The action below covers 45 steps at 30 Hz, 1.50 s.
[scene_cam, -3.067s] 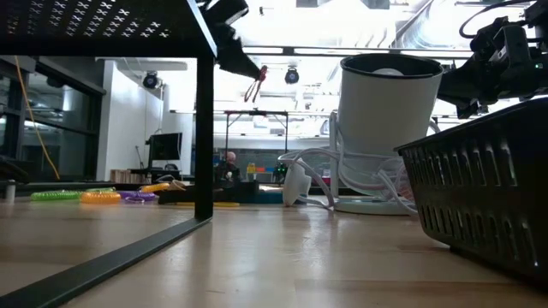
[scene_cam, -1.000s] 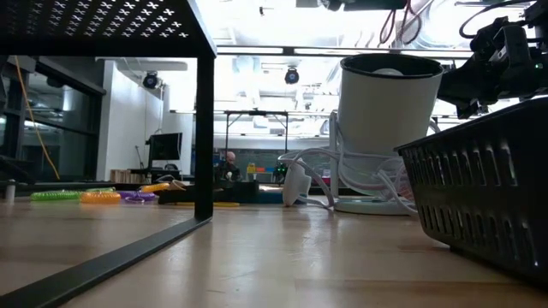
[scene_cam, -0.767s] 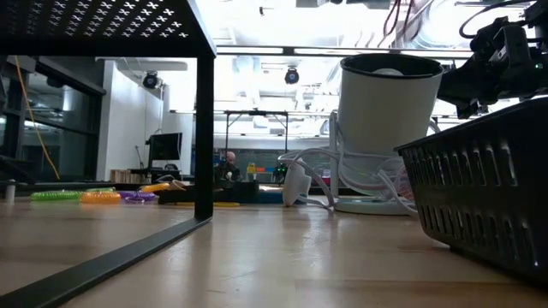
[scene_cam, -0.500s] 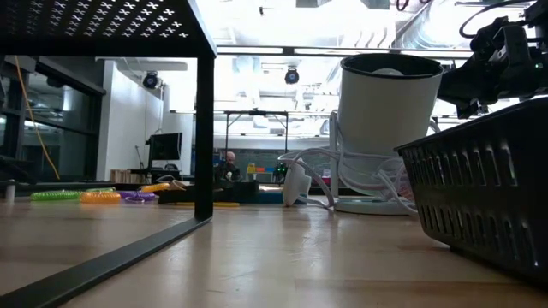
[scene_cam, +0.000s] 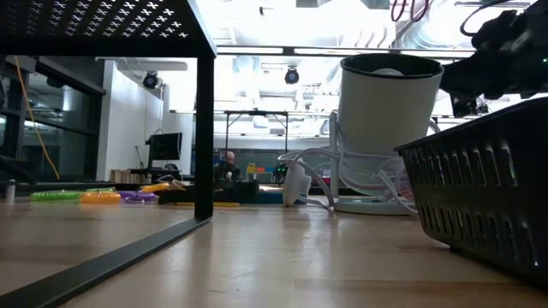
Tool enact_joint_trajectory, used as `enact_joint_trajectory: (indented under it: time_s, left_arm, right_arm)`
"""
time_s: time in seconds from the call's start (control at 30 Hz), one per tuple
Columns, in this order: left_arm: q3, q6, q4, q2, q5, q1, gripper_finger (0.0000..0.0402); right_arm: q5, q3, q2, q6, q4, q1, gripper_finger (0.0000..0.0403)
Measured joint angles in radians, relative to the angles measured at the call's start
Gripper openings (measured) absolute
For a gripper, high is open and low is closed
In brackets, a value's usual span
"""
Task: Pick & Place Office Desk Supplies
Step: Put the red rubberband into the gray bin
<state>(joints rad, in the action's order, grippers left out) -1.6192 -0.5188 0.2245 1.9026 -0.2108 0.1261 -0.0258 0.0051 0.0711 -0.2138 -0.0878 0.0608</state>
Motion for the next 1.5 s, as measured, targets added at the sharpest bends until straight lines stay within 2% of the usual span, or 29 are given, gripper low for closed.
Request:
enact_joint_trajectory:
  time_s: [0.1, 0.17, 0.37, 0.53, 0.9, 1.07, 1.5]
  left_arm:
    - [0.0, 0.007, 0.0, 0.0, 0.0, 0.0, 0.0001]
    - [0.0, 0.011, 0.0, 0.0, 0.0, 0.0, 0.0001]
    - [0.0, 0.098, 0.0, 0.0, 0.0, 0.0, 0.0001]
    - [0.0, 0.106, 0.0, -0.001, -0.006, 0.0, 0.0001]
    - [0.0, 0.108, 0.0, -0.001, -0.01, -0.001, 0.0001]
    - [0.0, 0.108, 0.0, -0.001, -0.01, -0.002, 0.0001]
    - [0.0, 0.101, -0.003, -0.001, -0.061, -0.002, 0.0001]
  right_arm:
    - [0.138, 0.0, 0.0, -0.003, -0.049, 0.0, 0.0023]
    - [0.187, 0.0, 0.0, -0.003, -0.104, 0.0, 0.0023]
    - [0.193, 0.0, 0.0, 0.006, -0.194, 0.0, 0.0023]
    - [0.216, 0.0, 0.015, -0.001, -0.21, -0.002, 0.0037]
    - [0.216, 0.001, 0.164, -0.051, -0.442, -0.058, 0.0167]
    - [0.213, 0.004, 0.262, -0.044, -0.548, -0.097, 0.0202]
    - [0.197, 0.153, 0.56, 0.086, -0.598, -0.169, 0.0197]
